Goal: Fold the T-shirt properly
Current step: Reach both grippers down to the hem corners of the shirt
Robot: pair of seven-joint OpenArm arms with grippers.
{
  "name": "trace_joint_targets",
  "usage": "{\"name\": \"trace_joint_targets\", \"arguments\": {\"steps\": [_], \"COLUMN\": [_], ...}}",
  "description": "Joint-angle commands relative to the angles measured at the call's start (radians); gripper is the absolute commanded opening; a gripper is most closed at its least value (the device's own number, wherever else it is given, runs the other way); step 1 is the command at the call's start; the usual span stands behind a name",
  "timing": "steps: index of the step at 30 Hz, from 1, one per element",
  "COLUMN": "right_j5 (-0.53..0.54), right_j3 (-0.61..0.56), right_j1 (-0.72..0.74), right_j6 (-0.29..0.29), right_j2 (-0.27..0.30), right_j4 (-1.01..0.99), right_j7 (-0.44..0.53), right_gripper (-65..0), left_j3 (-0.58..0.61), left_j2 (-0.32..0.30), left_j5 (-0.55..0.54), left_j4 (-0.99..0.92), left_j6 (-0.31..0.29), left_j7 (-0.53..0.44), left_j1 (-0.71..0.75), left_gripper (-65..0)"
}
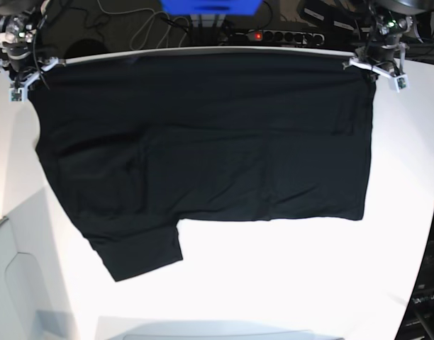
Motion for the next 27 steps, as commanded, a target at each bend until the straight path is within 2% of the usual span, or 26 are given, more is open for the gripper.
{"name": "trace_joint_targets", "arguments": {"steps": [1, 3, 6, 10, 13, 16, 19, 21, 24, 27], "right_j5": [-0.006, -0.006, -0.006, -0.006, -0.006, -0.006, -0.008, -0.008, -0.008, -0.009], "right_j3": [0.013, 0.015, 0.015, 0.016, 0.018, 0.048, 0.111, 0.131, 0.124, 0.050], "right_j1": [-0.005, -0.005, -0.005, -0.003, -0.002, 0.012, 0.086, 0.133, 0.218, 0.317], "right_j6": [-0.018, -0.018, -0.018, -0.018, -0.018, -0.018, -0.018, -0.018, -0.018, -0.018], "right_j2": [0.014, 0.014, 0.014, 0.016, 0.013, -0.015, -0.067, -0.072, -0.068, -0.061], "right_j4": [0.026, 0.029, 0.029, 0.036, 0.069, 0.099, 0.130, 0.136, 0.121, 0.070], "right_j7": [0.016, 0.016, 0.016, 0.024, 0.025, 0.027, 0.027, 0.027, 0.022, 0.025], "right_gripper": [-65.0, -63.7, -55.5, -43.2, -37.7, -35.1, -34.3, -34.1, -31.6, -30.4], "left_j3": [-0.013, -0.013, -0.014, -0.016, -0.016, -0.028, -0.079, -0.119, -0.149, -0.148], "left_j2": [-0.015, -0.015, -0.013, -0.013, -0.013, -0.015, 0.001, 0.016, 0.019, 0.019], "left_j5": [0.007, 0.007, 0.007, 0.004, -0.042, -0.080, -0.109, -0.119, -0.117, -0.115], "left_j4": [0.020, 0.020, 0.020, 0.034, 0.090, 0.159, 0.198, 0.201, 0.178, 0.109], "left_j6": [0.015, 0.015, 0.015, 0.015, 0.015, 0.015, 0.015, 0.015, 0.016, 0.016], "left_j7": [-0.020, -0.019, 0.015, 0.066, 0.066, 0.067, 0.066, 0.069, 0.076, 0.076], "left_j1": [0.008, 0.008, 0.006, -0.003, -0.005, 0.000, -0.029, -0.083, -0.199, -0.305], "left_gripper": [-64.3, -62.9, -56.6, -40.4, -31.6, -24.4, -21.7, -21.7, -21.7, -21.7]}}
